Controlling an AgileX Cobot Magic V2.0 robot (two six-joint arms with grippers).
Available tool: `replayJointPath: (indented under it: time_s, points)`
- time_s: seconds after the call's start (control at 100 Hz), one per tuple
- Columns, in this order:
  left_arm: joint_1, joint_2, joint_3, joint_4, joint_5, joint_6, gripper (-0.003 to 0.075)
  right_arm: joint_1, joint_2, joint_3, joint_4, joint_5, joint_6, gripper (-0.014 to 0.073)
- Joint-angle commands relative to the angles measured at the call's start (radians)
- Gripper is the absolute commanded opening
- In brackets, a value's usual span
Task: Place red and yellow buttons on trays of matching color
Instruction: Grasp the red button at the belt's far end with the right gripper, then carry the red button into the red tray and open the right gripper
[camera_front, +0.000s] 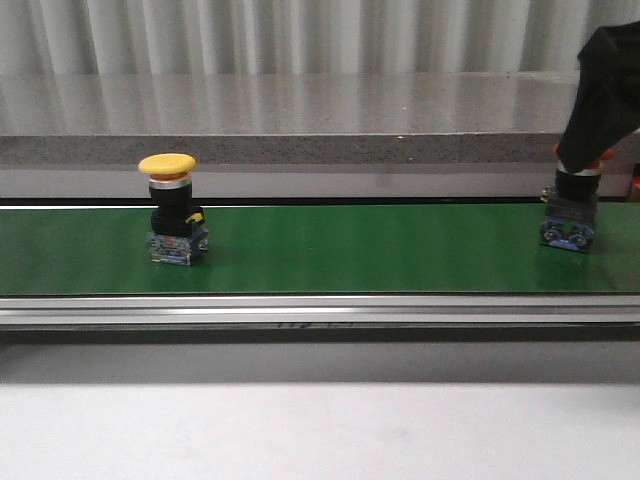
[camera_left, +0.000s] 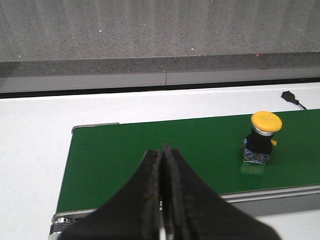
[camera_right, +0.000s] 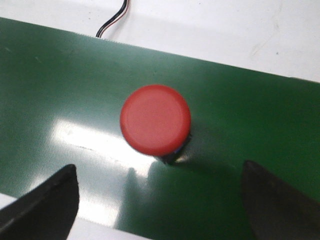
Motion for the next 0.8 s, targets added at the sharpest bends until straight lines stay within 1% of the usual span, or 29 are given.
replayJointPath:
  time_s: [0.0, 0.1, 0.24, 0.29, 0.34, 0.39, 0.44, 0.46, 0.51, 0.56, 0.63, 0.71, 0.79]
  points:
    - [-0.007, 0.007, -0.025, -0.016, -0.068, -0.003, -0.002, 0.002, 0.032, -0.057, -0.012, -0.07, -0.007, 0.0645]
    - [-0.007, 0.007, -0.025, -0.016, -0.068, -0.003, -0.002, -0.001, 0.093, -0.085, -0.034, -0.093, -0.007, 0.0645]
    - [-0.007, 0.007, -0.025, -0.016, -0.068, -0.003, -0.002, -0.032, 0.155, -0.113, -0.034, -0.096, -0.006, 0.0645]
    - [-0.007, 0.007, -0.025, -0.016, -0.068, -0.003, -0.002, -0.044, 0.167, -0.117, -0.034, -0.093, -0.006, 0.063]
    - [-0.007, 0.007, -0.025, -0.016, -0.068, -0.003, -0.002, -0.055, 0.171, -0.117, -0.034, -0.083, -0.006, 0.058]
    - [-0.007, 0.007, -0.025, -0.016, -0.068, -0.003, -0.002, -0.066, 0.171, -0.117, -0.034, -0.072, -0.006, 0.0496]
    - [-0.007, 0.007, -0.025, -0.016, -0.068, -0.003, -0.002, -0.072, 0.169, -0.123, -0.034, -0.061, -0.006, 0.0372]
    - [-0.007, 0.007, -0.025, -0.016, -0.068, -0.003, -0.002, -0.076, 0.168, -0.127, -0.034, -0.054, -0.006, 0.0339]
    - [-0.007, 0.007, -0.025, -0.016, -0.068, -0.003, -0.002, -0.078, 0.167, -0.142, -0.034, -0.033, -0.006, 0.0218]
    - [-0.007, 0.007, -0.025, -0.016, -0.068, -0.003, -0.002, -0.078, 0.167, -0.163, -0.034, -0.005, -0.006, 0.0145]
    - [-0.007, 0.007, -0.025, -0.016, -0.068, -0.003, -0.002, -0.078, 0.166, -0.204, -0.034, 0.04, -0.006, 0.0101]
    - [-0.007, 0.007, -0.025, -0.016, -0.068, -0.003, -0.002, -0.091, 0.168, -0.272, -0.038, 0.097, -0.006, 0.0101]
    - [-0.007, 0.007, -0.025, -0.016, -0.068, -0.003, -0.002, -0.126, 0.169, -0.341, -0.038, 0.145, -0.006, 0.0101]
